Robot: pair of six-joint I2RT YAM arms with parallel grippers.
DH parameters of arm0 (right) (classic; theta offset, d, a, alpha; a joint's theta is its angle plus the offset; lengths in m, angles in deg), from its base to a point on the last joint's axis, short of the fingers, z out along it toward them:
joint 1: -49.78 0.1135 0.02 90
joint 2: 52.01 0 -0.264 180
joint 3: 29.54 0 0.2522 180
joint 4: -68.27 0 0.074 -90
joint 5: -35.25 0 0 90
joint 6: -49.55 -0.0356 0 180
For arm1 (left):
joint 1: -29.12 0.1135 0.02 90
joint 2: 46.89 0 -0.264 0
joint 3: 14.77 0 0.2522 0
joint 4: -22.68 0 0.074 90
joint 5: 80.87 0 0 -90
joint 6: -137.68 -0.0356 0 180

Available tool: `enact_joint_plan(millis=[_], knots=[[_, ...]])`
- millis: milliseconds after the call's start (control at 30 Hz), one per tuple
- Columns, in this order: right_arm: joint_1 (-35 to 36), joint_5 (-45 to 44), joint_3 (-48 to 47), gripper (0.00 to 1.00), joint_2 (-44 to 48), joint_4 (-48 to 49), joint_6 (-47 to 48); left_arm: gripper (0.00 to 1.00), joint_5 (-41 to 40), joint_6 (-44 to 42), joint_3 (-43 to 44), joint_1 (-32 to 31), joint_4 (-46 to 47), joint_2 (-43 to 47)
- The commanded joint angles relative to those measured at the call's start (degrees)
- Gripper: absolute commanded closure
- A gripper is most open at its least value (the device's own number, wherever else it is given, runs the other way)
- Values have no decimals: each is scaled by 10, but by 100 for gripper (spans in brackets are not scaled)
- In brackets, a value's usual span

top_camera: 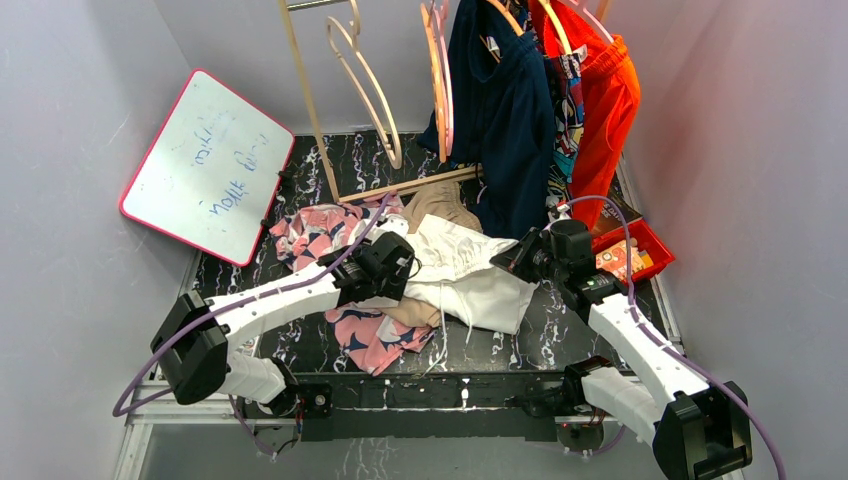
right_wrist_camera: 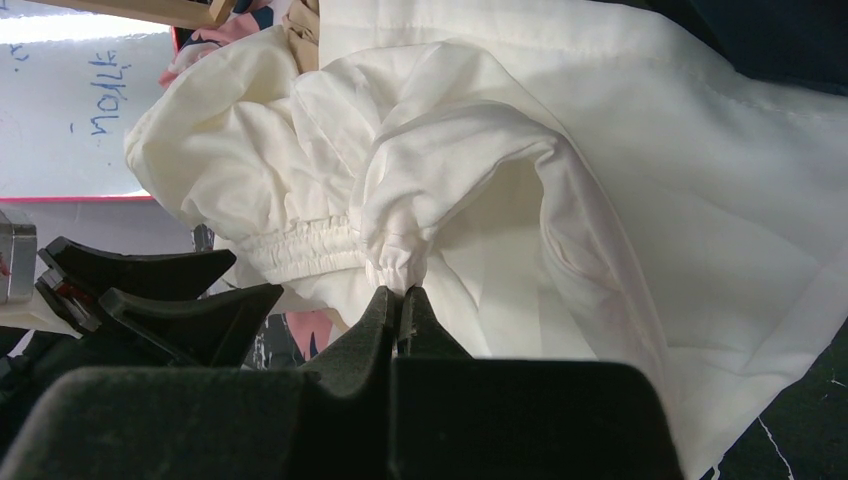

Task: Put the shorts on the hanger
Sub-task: Adjust the shorts at the center of the board.

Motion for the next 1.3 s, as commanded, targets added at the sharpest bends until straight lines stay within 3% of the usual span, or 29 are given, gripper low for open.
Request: enact_joint_plan(millis=[0,267,667,1267], knots=[[-1,-1,2,100,8,27,5,31,-19,-8,17,-2,31,3],[-1,-1,1,100,14,21,5,39,-23,-5,13,-1,61,-11],[-1,5,3,100,20,16,5,61,-36,-18,16,-2,113,-16],[-1,5,-14,100,34,-25,28,64,-60,-53,17,12,185,-64]])
